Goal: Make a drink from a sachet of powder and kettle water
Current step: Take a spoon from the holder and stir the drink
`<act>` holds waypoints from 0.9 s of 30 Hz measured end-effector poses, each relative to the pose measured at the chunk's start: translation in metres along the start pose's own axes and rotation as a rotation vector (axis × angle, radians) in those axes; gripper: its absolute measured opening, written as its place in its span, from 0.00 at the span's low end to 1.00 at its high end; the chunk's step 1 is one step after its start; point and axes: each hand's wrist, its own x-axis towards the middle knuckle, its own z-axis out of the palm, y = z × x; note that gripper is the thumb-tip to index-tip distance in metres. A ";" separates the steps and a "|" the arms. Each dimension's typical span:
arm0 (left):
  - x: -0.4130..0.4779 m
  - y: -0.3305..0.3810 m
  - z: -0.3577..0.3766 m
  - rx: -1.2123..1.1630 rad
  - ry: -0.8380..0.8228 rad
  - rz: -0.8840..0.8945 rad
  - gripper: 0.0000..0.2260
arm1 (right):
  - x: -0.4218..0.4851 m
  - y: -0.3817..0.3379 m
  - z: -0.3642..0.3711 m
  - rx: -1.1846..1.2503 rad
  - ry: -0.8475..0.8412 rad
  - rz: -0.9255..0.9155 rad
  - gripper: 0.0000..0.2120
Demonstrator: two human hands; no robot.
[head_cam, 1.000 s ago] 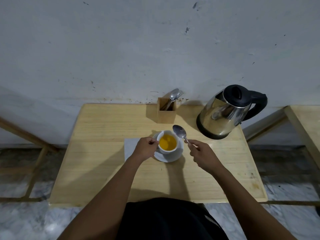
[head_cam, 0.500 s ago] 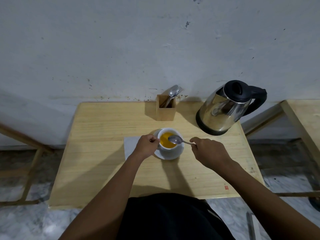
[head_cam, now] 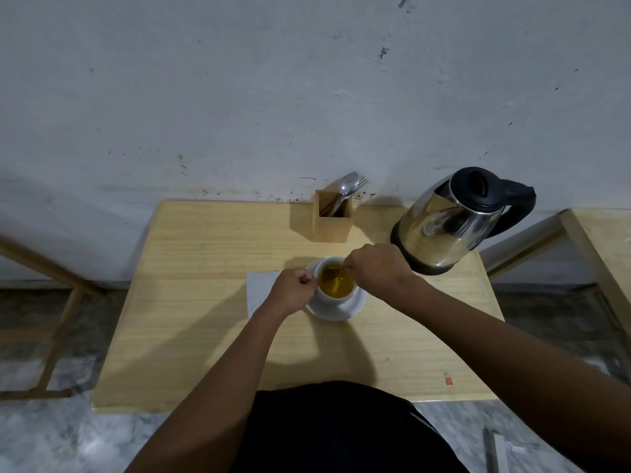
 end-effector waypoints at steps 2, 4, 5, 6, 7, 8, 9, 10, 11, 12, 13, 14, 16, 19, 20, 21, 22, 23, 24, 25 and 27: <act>0.000 -0.001 0.000 -0.017 0.000 0.008 0.08 | 0.002 0.004 -0.007 -0.033 -0.029 0.019 0.08; 0.000 0.000 0.000 -0.012 0.002 0.013 0.07 | 0.001 0.007 -0.011 -0.043 -0.061 0.027 0.07; -0.001 0.001 -0.001 0.002 0.003 0.014 0.07 | 0.000 0.007 -0.012 -0.037 -0.072 0.024 0.07; -0.002 0.001 -0.001 0.013 0.005 0.015 0.07 | -0.001 0.007 -0.012 -0.020 -0.080 0.019 0.08; -0.001 0.001 -0.001 0.019 0.003 0.018 0.07 | -0.001 0.006 -0.010 0.005 -0.086 0.010 0.08; -0.001 0.001 -0.001 0.023 -0.002 0.019 0.07 | -0.001 0.004 -0.009 0.035 -0.091 -0.003 0.09; -0.001 0.001 -0.001 0.026 -0.006 0.020 0.07 | -0.001 0.002 -0.008 0.064 -0.094 -0.015 0.10; -0.001 0.001 -0.002 0.024 -0.009 0.020 0.07 | 0.000 -0.001 -0.008 0.083 -0.094 -0.025 0.10; 0.000 0.000 -0.002 0.019 -0.009 0.018 0.08 | 0.001 -0.003 -0.008 0.091 -0.088 -0.028 0.10; 0.001 -0.001 -0.002 0.018 -0.006 0.017 0.08 | 0.001 -0.005 -0.008 0.084 -0.076 -0.026 0.10; 0.001 -0.001 -0.002 0.022 -0.002 0.021 0.08 | 0.002 -0.006 -0.008 0.069 -0.065 -0.016 0.10; 0.001 -0.001 -0.002 0.025 0.000 0.025 0.08 | 0.002 -0.006 -0.007 0.050 -0.052 -0.002 0.10; 0.002 -0.001 -0.001 0.022 0.004 0.034 0.08 | 0.002 -0.006 -0.007 0.008 -0.040 0.020 0.08; 0.004 -0.002 -0.001 0.014 0.006 0.033 0.09 | 0.000 -0.002 -0.013 -0.022 -0.064 0.031 0.07; 0.005 -0.003 -0.001 0.010 0.007 0.033 0.09 | -0.001 0.000 -0.015 -0.015 -0.080 0.036 0.07; 0.005 -0.003 -0.001 0.007 0.008 0.035 0.09 | -0.002 0.002 -0.016 -0.006 -0.092 0.042 0.08; 0.006 -0.004 -0.001 0.008 0.008 0.036 0.09 | -0.003 0.002 -0.015 0.010 -0.104 0.048 0.08; 0.006 -0.004 -0.001 0.011 0.006 0.037 0.09 | -0.004 0.002 -0.016 0.035 -0.119 0.053 0.08; 0.006 -0.005 -0.001 0.013 0.003 0.036 0.08 | -0.004 0.001 -0.015 0.066 -0.135 0.053 0.08; 0.006 -0.005 0.000 0.014 0.001 0.034 0.08 | -0.004 -0.001 -0.015 0.103 -0.148 0.051 0.08; 0.007 -0.005 -0.001 0.015 0.002 0.032 0.08 | -0.001 -0.005 -0.014 0.173 -0.158 0.050 0.09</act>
